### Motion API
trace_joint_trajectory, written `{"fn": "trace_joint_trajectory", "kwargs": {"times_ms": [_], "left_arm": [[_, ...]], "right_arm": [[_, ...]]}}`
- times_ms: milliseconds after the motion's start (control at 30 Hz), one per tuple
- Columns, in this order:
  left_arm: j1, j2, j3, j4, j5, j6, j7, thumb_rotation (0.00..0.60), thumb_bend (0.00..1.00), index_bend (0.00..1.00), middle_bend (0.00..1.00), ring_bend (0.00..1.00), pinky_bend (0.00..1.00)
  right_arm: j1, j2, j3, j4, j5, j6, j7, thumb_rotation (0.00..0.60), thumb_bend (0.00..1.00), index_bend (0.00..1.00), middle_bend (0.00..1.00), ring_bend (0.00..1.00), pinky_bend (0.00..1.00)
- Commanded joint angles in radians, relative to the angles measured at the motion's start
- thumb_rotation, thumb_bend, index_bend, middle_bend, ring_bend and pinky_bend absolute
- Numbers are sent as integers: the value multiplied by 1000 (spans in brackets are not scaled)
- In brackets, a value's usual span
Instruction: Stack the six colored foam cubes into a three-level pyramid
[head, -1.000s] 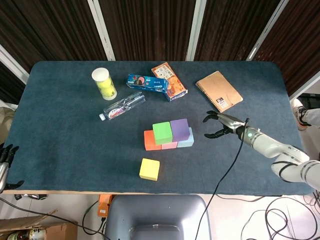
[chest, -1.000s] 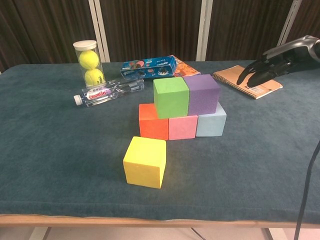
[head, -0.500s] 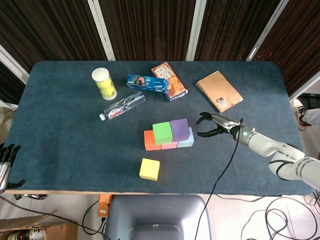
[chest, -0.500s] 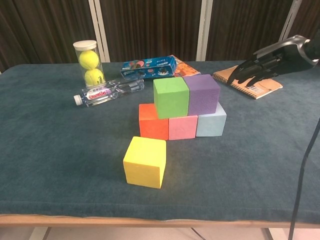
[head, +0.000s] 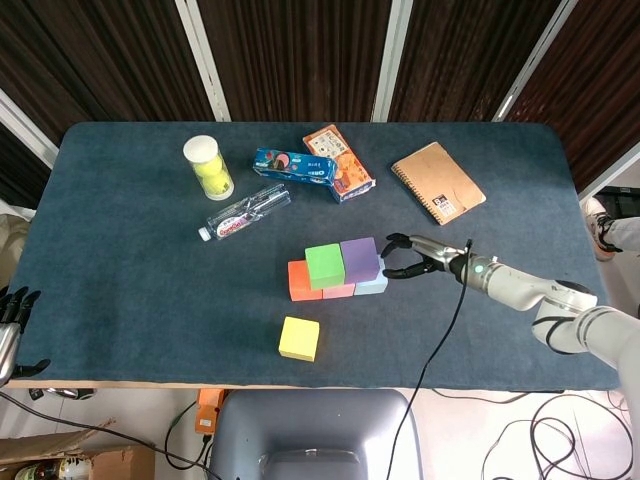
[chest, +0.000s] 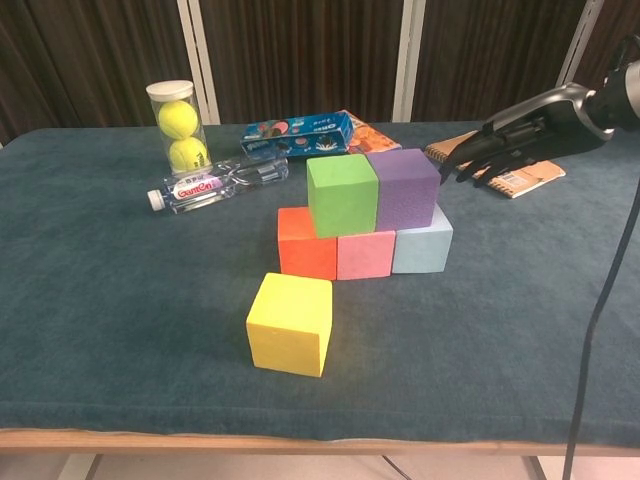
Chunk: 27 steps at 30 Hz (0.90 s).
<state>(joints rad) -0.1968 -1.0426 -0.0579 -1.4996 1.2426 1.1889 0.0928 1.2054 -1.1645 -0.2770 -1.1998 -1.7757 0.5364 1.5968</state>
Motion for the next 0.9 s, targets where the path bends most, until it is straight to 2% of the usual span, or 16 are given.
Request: {"fn": "trace_joint_trajectory", "kwargs": {"times_ms": [33, 367, 900], "left_arm": [[0, 0, 0, 1, -1, 0, -2, 600, 120, 31, 0, 0, 108], [3, 1, 2, 9, 3, 0, -19, 600, 120, 31, 0, 0, 108], [6, -1, 4, 24, 13, 1, -41, 600, 121, 31, 0, 0, 108]], "right_arm": [[6, -4, -8, 2, 1, 9, 6, 302, 187, 267, 0, 0, 0], [27, -19, -40, -2, 8, 17, 4, 302, 187, 245, 0, 0, 0], [43, -7, -57, -41, 27, 37, -21, 306, 187, 238, 0, 0, 0]]}}
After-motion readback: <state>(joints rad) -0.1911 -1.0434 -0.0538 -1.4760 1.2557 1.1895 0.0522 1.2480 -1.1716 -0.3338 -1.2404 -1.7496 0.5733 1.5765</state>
